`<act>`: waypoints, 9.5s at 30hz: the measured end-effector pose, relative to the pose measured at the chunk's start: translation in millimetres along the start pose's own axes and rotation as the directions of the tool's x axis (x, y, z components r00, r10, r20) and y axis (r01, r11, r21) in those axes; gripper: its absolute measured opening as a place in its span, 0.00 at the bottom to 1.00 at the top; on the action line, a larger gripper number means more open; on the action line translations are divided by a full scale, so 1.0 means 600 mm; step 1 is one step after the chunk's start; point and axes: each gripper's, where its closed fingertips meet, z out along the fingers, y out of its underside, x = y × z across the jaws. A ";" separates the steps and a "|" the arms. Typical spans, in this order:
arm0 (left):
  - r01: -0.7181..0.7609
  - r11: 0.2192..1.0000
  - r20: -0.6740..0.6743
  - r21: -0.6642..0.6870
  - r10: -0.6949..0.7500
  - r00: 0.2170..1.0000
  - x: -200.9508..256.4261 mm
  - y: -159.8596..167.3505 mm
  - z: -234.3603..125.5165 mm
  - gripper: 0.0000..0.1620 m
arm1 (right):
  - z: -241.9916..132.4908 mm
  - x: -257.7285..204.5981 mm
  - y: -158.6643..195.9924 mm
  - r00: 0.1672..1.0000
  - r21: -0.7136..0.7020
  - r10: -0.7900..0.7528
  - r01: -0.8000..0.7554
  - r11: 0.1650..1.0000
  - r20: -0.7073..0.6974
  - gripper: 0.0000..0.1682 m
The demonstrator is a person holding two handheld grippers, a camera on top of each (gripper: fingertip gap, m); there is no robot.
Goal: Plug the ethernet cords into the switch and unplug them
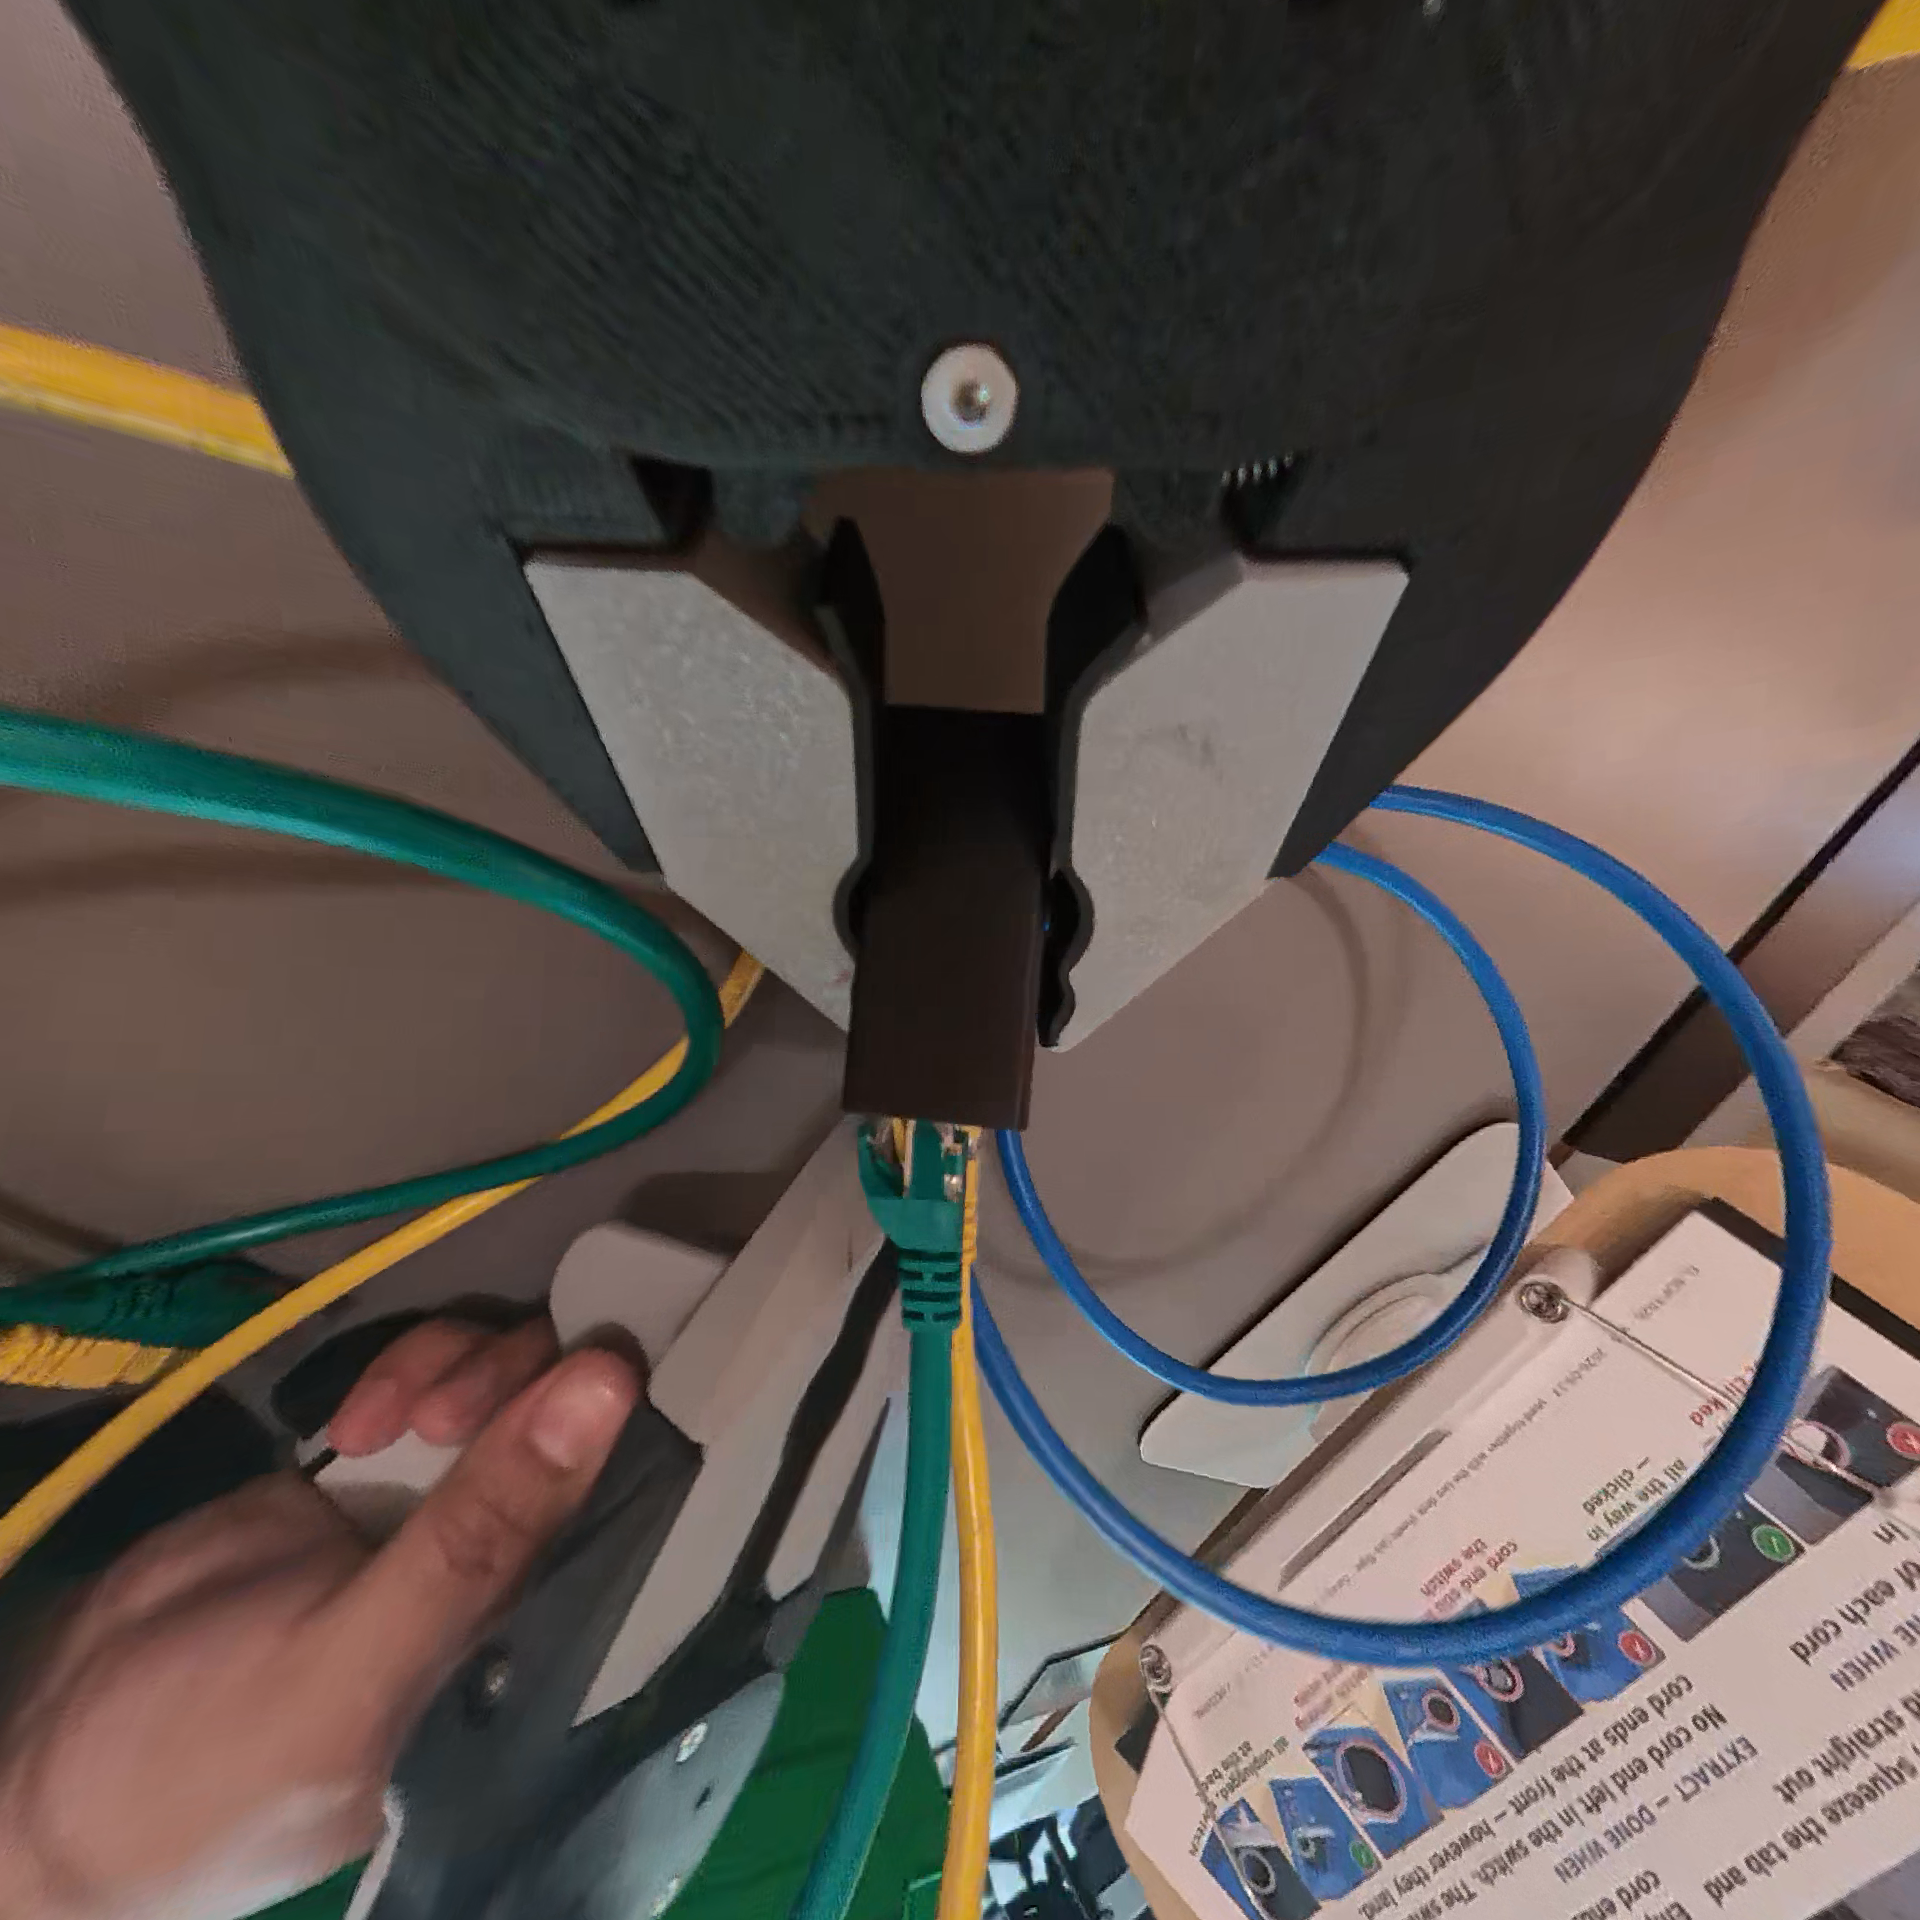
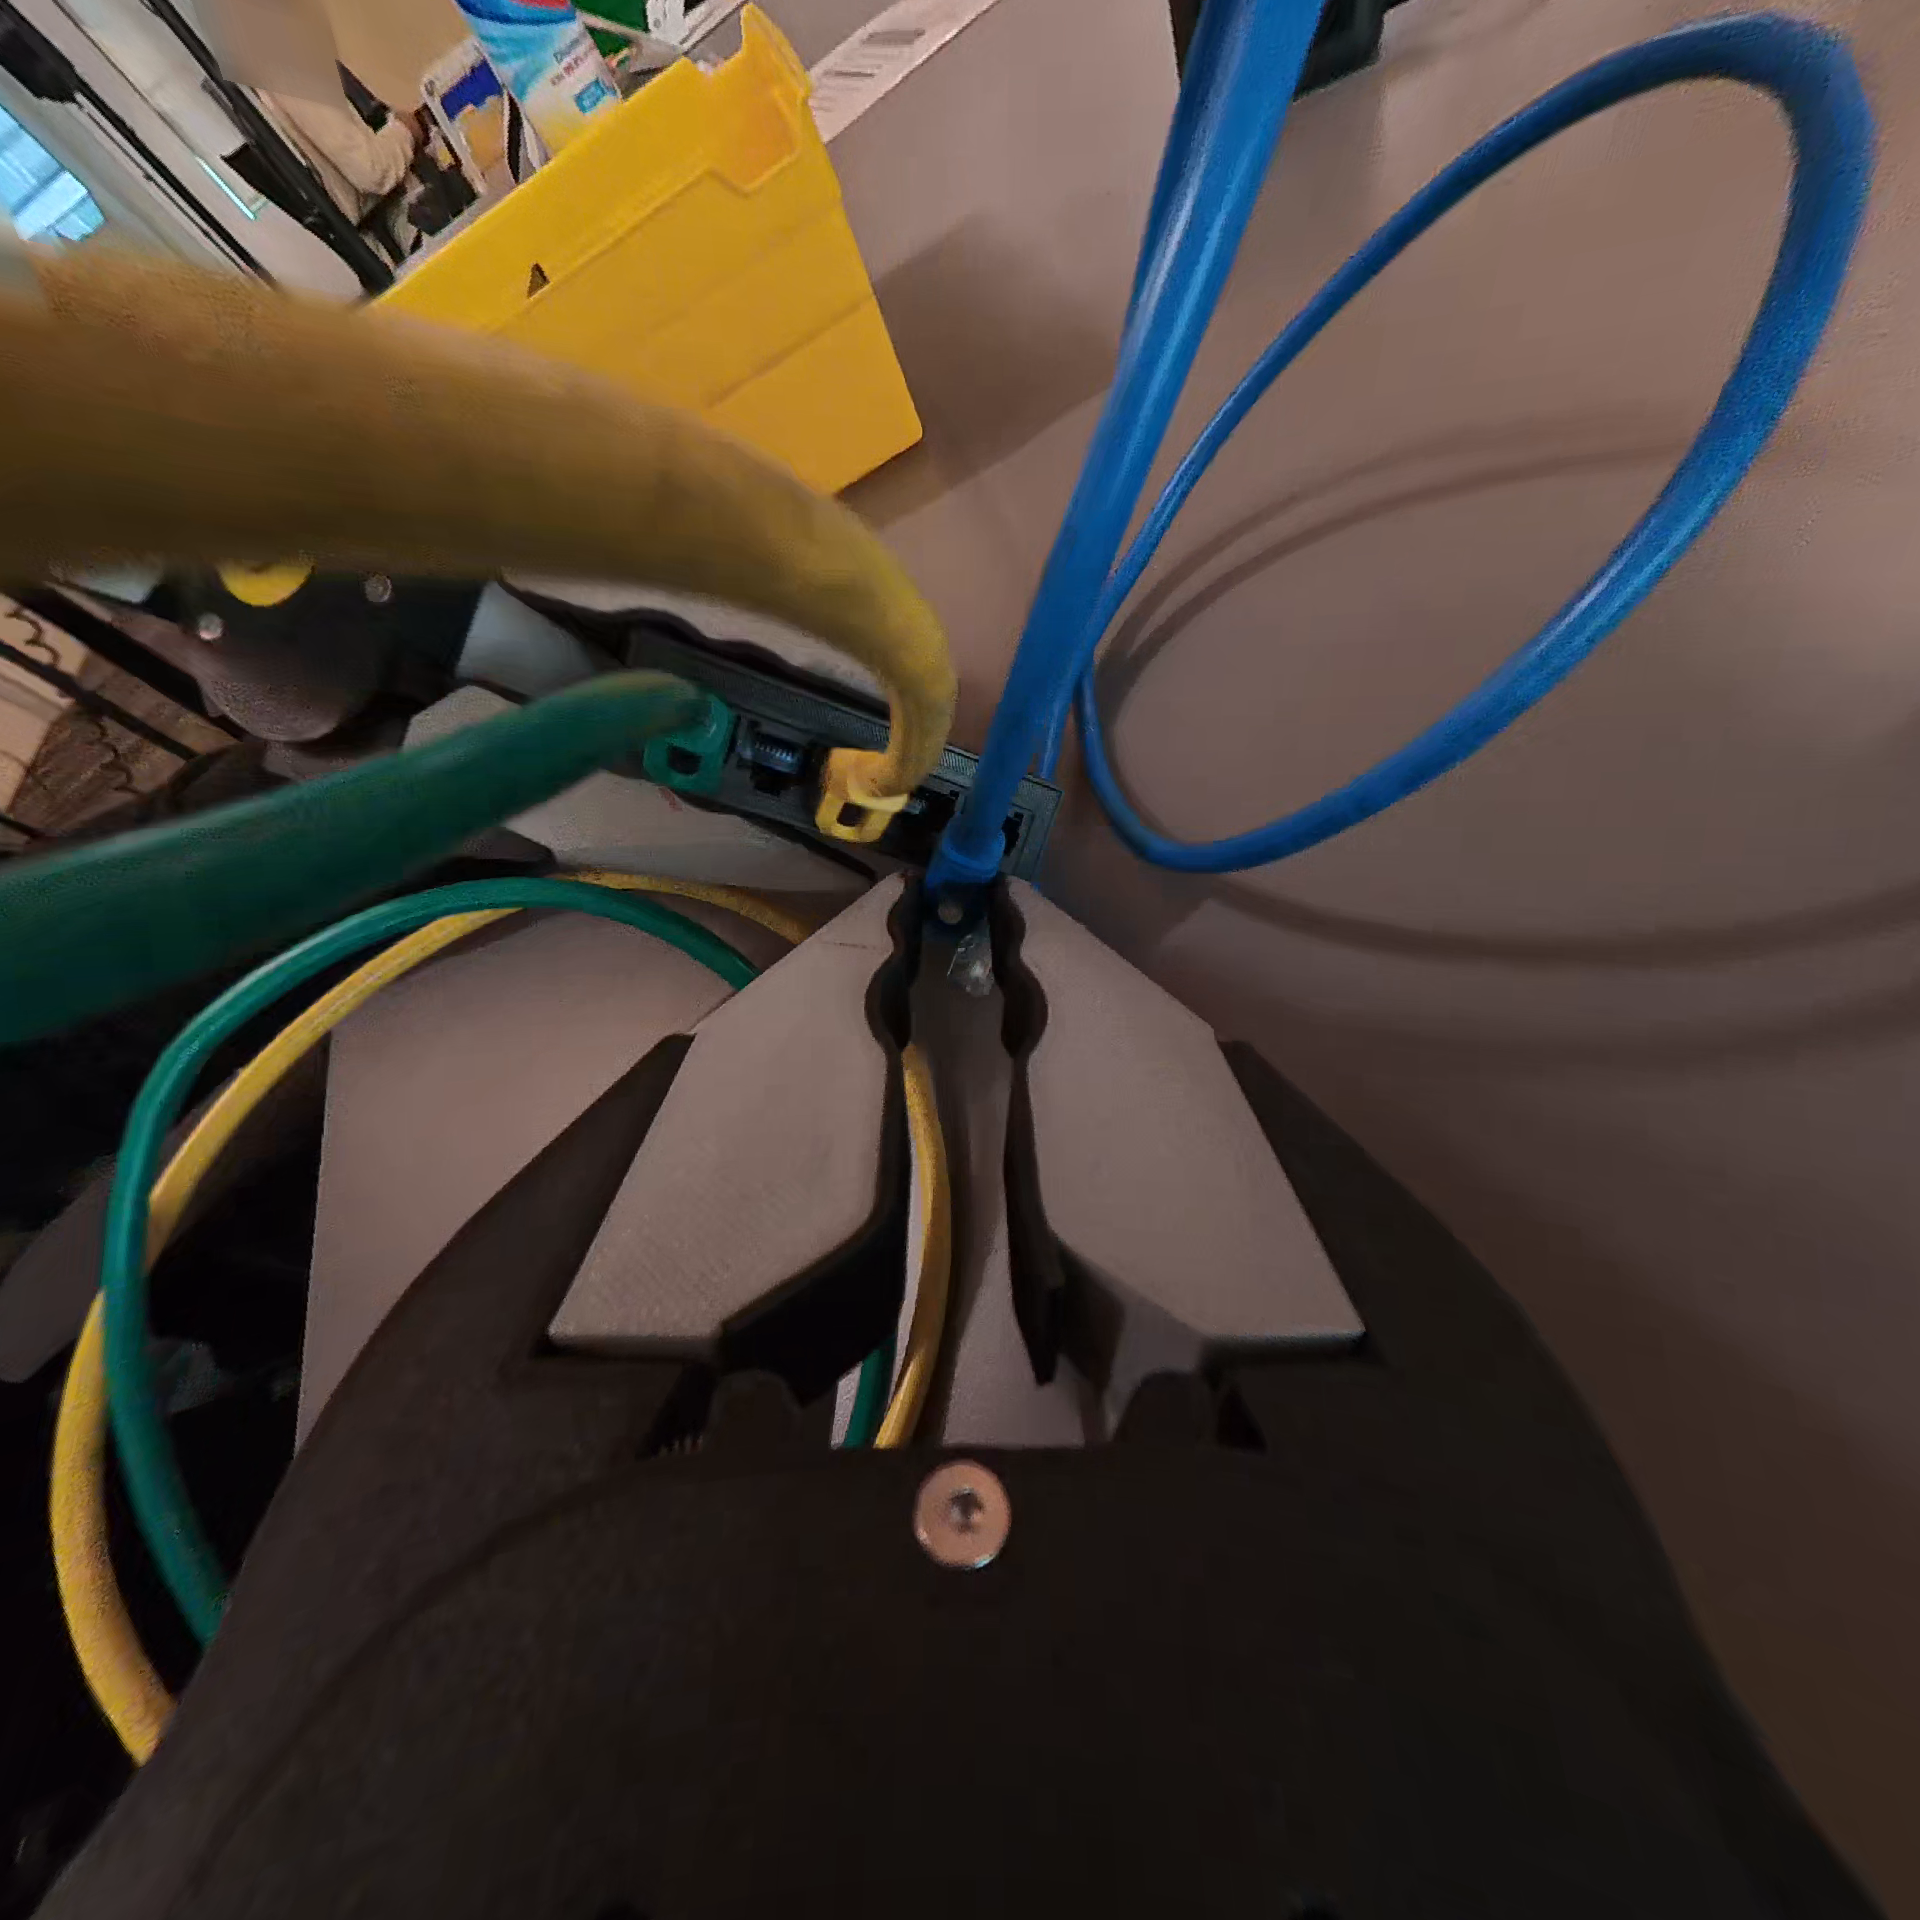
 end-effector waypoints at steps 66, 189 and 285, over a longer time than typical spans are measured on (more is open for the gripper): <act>-0.169 0.923 0.285 0.344 0.069 0.956 -0.010 -0.130 -0.084 0.16 | -0.083 -0.080 -0.125 0.987 0.443 -0.027 -0.046 0.895 0.157 0.04; 0.764 0.518 -0.517 0.385 -0.565 0.644 -0.034 -0.133 -0.078 0.16 | -0.168 -0.046 -0.173 0.979 0.578 0.023 -0.139 0.804 0.204 0.01; 0.686 0.612 -0.638 0.394 -0.355 0.683 0.035 -0.169 -0.095 0.17 | -0.029 -0.142 -0.013 0.859 0.153 -0.432 0.404 0.902 0.276 0.15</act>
